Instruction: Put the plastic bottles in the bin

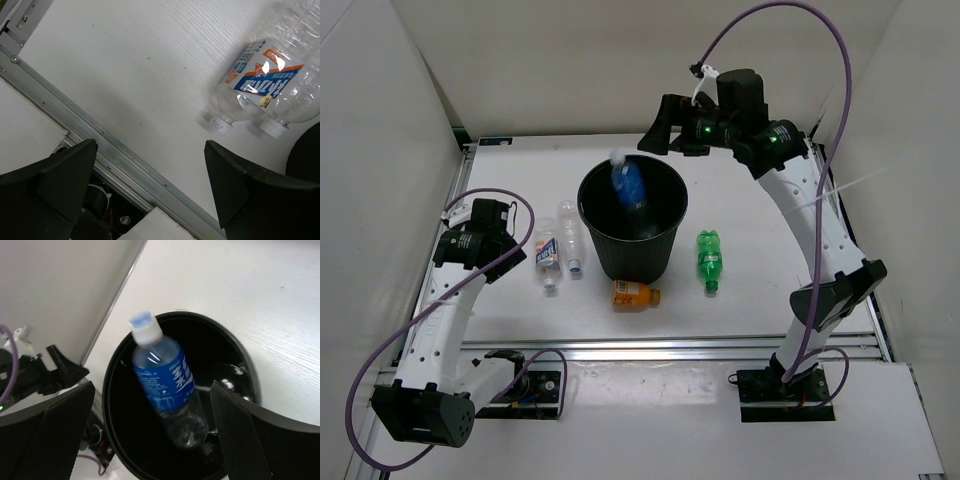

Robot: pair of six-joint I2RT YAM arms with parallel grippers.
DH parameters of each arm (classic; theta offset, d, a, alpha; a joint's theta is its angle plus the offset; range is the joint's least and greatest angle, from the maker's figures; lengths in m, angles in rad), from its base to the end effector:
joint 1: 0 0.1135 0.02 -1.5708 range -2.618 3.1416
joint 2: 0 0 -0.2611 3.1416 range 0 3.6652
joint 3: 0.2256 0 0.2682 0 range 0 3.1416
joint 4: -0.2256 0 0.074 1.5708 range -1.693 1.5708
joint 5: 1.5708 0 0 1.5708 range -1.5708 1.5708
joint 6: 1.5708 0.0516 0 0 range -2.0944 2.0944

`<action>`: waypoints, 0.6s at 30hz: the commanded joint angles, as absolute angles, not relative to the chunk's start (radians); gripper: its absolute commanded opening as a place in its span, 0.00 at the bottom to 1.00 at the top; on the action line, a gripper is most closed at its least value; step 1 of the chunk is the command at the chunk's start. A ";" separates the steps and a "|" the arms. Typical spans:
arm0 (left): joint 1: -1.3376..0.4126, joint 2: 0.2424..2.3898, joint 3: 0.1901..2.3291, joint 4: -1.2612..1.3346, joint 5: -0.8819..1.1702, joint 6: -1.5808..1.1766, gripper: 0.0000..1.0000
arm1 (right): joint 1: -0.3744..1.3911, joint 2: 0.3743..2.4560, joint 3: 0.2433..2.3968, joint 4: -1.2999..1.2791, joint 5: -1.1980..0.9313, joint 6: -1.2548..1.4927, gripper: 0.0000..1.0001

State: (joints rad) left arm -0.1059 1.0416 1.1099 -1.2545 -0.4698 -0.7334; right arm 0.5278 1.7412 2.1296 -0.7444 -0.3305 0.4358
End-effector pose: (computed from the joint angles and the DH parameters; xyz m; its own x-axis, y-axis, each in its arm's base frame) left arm 0.1913 0.0032 0.3053 -0.6348 -0.5328 -0.5596 -0.6725 0.7376 0.0606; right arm 0.3359 0.2152 0.4825 -0.5850 0.1212 -0.8019 -0.5430 0.6760 0.4982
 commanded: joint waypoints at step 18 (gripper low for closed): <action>-0.100 1.052 1.098 -1.195 -0.405 -0.733 1.00 | 0.193 1.693 1.562 -0.759 -0.118 0.451 1.00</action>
State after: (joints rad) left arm -0.1059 1.0599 1.1072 -1.2171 -0.4202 -0.7334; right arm 0.1913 1.6638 1.5784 -0.7567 -0.0769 0.4709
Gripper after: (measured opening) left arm 1.000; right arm 0.998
